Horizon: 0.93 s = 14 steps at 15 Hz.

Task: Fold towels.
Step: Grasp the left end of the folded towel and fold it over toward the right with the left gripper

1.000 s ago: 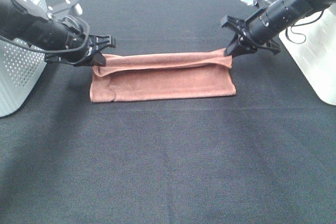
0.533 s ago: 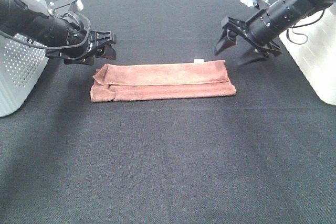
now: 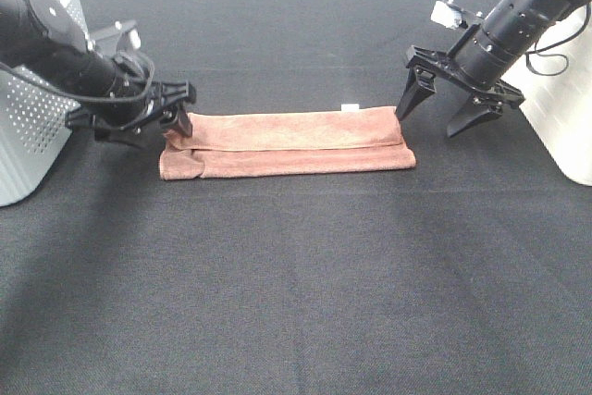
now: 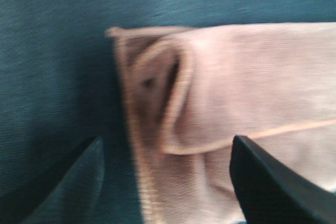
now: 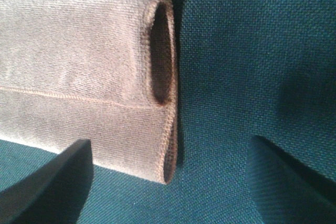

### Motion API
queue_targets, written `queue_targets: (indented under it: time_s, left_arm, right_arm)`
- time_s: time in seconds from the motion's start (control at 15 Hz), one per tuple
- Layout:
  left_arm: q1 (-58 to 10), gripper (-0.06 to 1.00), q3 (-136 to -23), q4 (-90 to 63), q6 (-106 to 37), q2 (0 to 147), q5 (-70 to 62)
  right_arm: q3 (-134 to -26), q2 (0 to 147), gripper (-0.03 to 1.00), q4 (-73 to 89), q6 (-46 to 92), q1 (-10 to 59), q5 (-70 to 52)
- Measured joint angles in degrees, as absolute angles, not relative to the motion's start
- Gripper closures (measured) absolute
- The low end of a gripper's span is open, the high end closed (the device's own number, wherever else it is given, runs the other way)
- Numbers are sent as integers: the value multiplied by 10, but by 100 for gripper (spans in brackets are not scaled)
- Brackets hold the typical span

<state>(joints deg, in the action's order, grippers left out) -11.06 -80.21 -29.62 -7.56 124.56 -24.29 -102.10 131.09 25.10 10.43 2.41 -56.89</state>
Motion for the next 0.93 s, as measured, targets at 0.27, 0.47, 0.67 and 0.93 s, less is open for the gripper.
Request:
queue_targets:
  time_s: [0.27,0.47,0.67,0.93]
  left_arm:
    - [-111,28,-835,-334,-66,1287,-250]
    - [-111,45,-890,-357,-67,1317,-304]
    - [-110,90,-899,-356,-65,1320,-329]
    - [-103,90,-906,-331,-50,1307,-351]
  right_arm:
    - [-1021,1311,21,251,104,24,-566]
    - [-1021,1311,21,251,104,24,-564]
    - [-1021,1311,21,251,104,24,-559]
    - [-1021,1311,21,251,104,24,-556]
